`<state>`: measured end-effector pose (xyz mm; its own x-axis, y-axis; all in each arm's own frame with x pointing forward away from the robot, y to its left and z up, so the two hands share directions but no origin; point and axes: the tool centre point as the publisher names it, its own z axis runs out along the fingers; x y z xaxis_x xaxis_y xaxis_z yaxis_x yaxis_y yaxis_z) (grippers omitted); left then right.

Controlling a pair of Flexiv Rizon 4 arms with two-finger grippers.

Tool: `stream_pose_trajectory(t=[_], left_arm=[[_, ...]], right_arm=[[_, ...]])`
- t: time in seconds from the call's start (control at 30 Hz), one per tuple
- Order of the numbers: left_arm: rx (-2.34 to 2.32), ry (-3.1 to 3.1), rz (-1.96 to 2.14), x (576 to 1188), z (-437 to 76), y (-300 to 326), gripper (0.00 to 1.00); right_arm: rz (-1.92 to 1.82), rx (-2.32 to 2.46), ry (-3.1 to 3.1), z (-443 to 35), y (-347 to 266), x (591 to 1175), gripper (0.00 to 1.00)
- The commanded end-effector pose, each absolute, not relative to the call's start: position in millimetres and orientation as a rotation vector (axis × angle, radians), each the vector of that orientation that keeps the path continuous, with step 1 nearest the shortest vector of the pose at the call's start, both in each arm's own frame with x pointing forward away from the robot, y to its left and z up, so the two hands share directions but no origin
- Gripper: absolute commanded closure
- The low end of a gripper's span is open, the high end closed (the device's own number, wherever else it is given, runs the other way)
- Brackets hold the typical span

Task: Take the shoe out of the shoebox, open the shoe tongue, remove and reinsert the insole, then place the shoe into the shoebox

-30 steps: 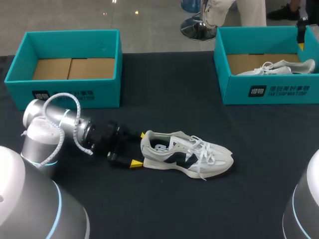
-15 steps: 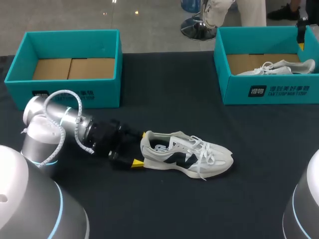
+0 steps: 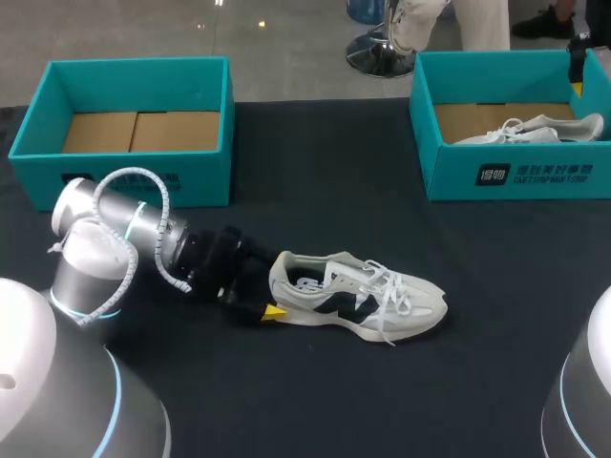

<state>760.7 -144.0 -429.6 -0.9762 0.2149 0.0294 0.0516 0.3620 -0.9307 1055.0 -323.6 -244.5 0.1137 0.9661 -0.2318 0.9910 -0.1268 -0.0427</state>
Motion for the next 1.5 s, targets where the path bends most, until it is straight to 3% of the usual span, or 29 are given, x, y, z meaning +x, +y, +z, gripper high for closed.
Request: stream_pose_trajectory(t=[0.03, 0.07, 0.1, 0.13, 0.17, 1.5], left_arm=[[-0.206, -2.499, 1.660, 757, -429, -146, 0.36], [-0.204, -2.495, 1.661, 758, -430, -145, 0.56], [-0.201, -2.499, 1.658, 758, -430, -145, 0.64], [-0.199, -2.501, 1.658, 759, -431, -144, 0.79], [-0.197, -2.500, 1.658, 759, -432, -144, 1.00], [0.047, -2.553, 1.709, 753, -432, -131, 1.00]], right_arm=[[-0.312, 2.252, 1.990, -244, -324, 1057, 0.00], [-0.312, 2.252, 1.990, -244, -324, 1057, 0.00], [-0.312, 2.252, 1.990, -244, -324, 1057, 0.00], [-0.312, 2.252, 1.990, -244, -324, 1057, 0.00], [-0.312, 2.252, 1.990, -244, -324, 1057, 0.00], [-0.312, 2.252, 1.990, -244, -324, 1057, 0.00]])
